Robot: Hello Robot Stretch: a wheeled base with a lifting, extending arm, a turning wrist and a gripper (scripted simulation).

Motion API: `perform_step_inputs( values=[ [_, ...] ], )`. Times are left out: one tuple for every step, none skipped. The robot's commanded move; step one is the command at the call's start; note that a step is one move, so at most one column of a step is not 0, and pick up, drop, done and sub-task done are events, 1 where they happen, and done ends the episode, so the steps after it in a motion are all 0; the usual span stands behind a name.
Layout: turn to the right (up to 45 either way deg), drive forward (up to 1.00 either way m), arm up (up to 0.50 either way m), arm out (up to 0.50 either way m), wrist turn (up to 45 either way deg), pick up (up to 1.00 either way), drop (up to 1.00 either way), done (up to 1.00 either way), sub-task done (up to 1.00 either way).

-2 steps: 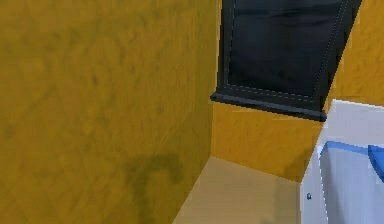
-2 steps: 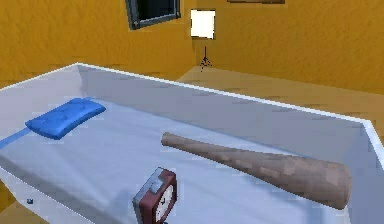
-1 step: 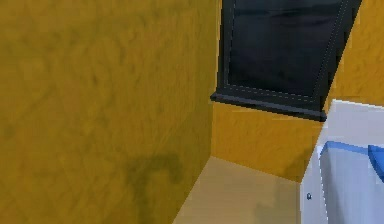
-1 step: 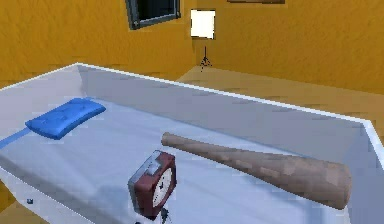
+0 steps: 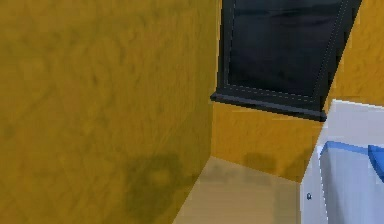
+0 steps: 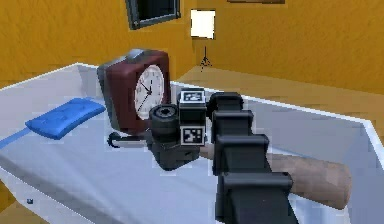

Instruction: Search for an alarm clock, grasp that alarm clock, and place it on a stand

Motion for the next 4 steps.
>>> perform_step_inputs(
  values=[
    [0.0, 0.0, 0.0, 0.0, -45.0, 0.0, 0.0, 0.0, 0.0],
    [0.0, 0.0, 0.0, 0.0, -45.0, 0.0, 0.0, 0.0, 0.0],
    [0.0, 0.0, 0.0, 0.0, -6.0, 0.0, 0.0, 0.0, 0.0],
    [0.0, 0.0, 0.0, -0.12, 0.0, 0.0, 0.0, 0.0, 0.0]
  ],
)
